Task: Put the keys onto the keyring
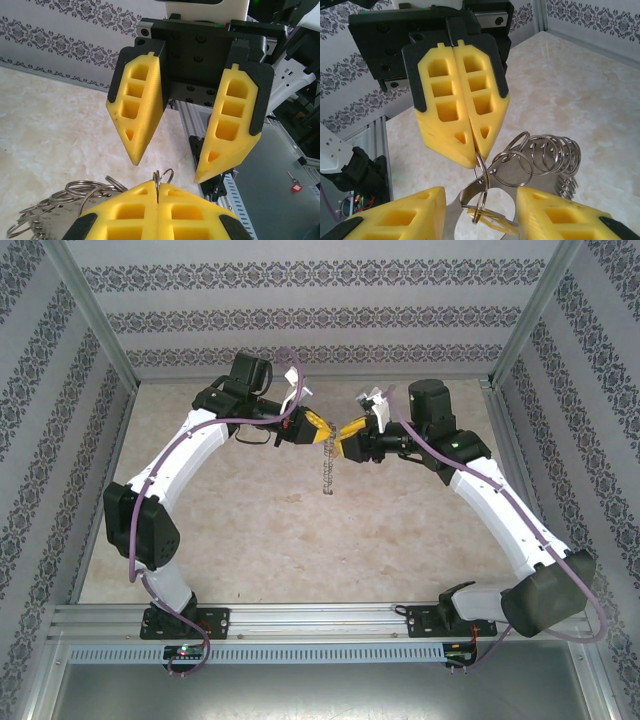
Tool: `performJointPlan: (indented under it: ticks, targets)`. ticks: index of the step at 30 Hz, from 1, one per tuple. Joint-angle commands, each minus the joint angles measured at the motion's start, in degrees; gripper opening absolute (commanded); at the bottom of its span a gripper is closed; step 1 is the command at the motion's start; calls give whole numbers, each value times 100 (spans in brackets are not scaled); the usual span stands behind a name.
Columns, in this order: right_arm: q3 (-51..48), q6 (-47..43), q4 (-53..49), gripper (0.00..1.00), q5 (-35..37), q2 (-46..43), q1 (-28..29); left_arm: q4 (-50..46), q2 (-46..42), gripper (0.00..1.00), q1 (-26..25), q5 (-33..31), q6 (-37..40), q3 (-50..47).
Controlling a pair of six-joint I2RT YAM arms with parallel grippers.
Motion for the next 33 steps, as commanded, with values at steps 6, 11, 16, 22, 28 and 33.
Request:
performJointPlan:
  ticks: [6,11,16,22,28,33]
  targets:
    - [-130,72,159,37,-101,-44,61,371,-190,0,-43,77,-136,23]
    - [-209,57,124,24,-69,-32,70,441,-218,0,-41,29,-172,1]
    - [-206,33,110,1,-78,-32,86,513,-250,0,-45,-32,-226,-32]
    - [-89,-100,-27,0,-91,87,261,890,-312,0,-45,-64,-482,-190]
    - [82,-280,-212,0,205,286,511,1135,-370,0,-42,-88,-658,-313]
    - [346,-383,-315,0,491,535,757,1365,-409,0,-52,-71,-801,-454]
